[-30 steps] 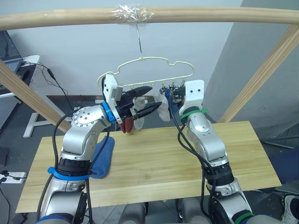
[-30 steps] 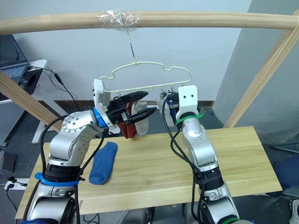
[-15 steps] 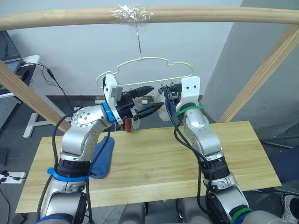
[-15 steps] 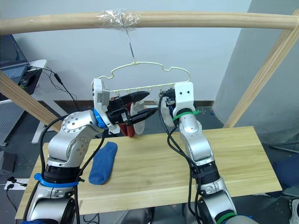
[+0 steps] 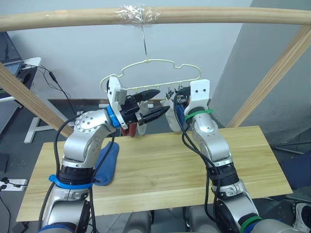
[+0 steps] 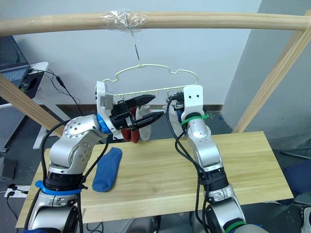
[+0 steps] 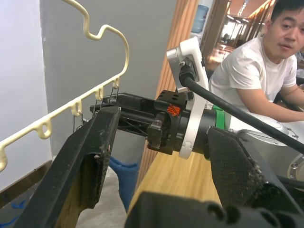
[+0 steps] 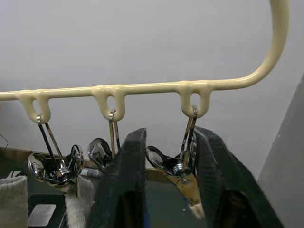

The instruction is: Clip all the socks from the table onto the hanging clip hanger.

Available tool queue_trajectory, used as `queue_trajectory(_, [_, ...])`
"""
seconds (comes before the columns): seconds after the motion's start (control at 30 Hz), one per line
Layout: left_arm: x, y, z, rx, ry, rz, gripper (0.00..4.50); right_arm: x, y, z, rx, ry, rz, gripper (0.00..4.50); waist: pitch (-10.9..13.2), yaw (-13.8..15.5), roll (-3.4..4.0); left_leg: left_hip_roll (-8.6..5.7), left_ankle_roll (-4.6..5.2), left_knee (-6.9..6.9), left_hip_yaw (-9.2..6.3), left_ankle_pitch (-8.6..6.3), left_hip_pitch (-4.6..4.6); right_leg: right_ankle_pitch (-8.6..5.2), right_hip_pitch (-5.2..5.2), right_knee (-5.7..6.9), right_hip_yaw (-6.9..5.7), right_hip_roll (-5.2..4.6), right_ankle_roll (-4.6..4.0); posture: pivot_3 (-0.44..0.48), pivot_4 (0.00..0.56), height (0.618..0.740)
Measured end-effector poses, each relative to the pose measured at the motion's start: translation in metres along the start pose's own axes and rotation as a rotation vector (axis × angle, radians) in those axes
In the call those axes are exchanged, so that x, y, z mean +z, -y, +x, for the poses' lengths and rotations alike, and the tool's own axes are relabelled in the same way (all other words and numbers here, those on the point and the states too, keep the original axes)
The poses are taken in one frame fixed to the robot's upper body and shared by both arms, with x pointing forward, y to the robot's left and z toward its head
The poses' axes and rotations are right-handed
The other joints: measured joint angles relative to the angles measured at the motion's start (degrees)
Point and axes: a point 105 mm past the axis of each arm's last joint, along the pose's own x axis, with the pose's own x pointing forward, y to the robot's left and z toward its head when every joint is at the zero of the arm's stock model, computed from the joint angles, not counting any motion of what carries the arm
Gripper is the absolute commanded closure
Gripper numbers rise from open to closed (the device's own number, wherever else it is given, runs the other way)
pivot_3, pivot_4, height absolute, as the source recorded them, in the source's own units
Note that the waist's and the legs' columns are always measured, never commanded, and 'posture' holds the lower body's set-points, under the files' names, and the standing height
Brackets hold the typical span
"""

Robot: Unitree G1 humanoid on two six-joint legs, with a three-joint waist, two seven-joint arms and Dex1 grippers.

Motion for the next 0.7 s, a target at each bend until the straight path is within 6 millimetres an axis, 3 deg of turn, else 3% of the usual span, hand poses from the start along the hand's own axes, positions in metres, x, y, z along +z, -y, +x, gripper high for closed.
queue_trajectory(0.07, [0.001, 0.001, 0.0, -0.003, 0.005, -0.002, 1.16, 0.0, 0.0, 0.0, 0.002, 0.0, 0.0, 4.44, 0.0, 0.0, 0.0, 0.0, 0.0, 0.0, 0.0, 0.0, 0.0, 0.0, 0.0, 0.0, 0.0, 0.0, 0.0, 0.073, 0.218, 0.74])
queue_trajectory(0.33, [0.001, 0.002, 0.001, -0.005, 0.011, -0.004, 1.16, 0.002, 0.02, -0.004, 0.033, 0.004, -0.054, 4.48, 0.0, 0.1, 0.0, -0.04, 0.0, 0.01, 0.03, 0.0, -0.01, 0.0, 0.01, 0.0, -0.01, 0.01, 0.0, 0.062, 0.219, 0.74])
queue_trajectory(0.4, [-0.007, 0.0, -0.002, 0.008, -0.028, 0.005, 1.16, 0.005, 0.028, -0.007, 0.068, 0.0, -0.064, 4.48, 0.0, 0.1, 0.0, -0.05, 0.0, 0.02, 0.05, 0.0, 0.0, 0.0, 0.03, -0.02, -0.01, 0.01, 0.0, 0.045, 0.218, 0.74])
queue_trajectory(0.47, [-0.028, -0.007, -0.009, 0.054, -0.101, 0.001, 0.78, 0.007, 0.031, -0.011, 0.132, -0.025, -0.061, 4.5, 0.0, 0.1, 0.0, -0.05, 0.01, 0.01, 0.06, -0.01, 0.04, 0.0, 0.05, 0.0, 0.0, 0.01, 0.0, 0.026, 0.217, 0.74])
queue_trajectory(0.57, [-0.078, -0.021, -0.037, 0.158, -0.273, -0.001, 0.04, 0.011, 0.035, -0.019, 0.213, -0.064, -0.068, 4.5, 0.0, -0.2, 0.01, 0.01, 0.03, -0.01, 0.03, -0.02, 0.07, 0.0, 0.04, 0.01, 0.01, 0.0, 0.0, 0.017, 0.216, 0.74])
queue_trajectory(0.7, [-0.14, -0.034, -0.095, 0.296, -0.529, 0.018, 0.01, 0.018, 0.044, -0.03, 0.295, -0.131, -0.054, 4.5, 0.0, 0.0, 0.01, 0.03, 0.22, -0.01, -0.07, -0.13, 0.03, 0.0, 0.04, -0.05, -0.03, -0.07, -0.01, 0.002, 0.216, 0.74])
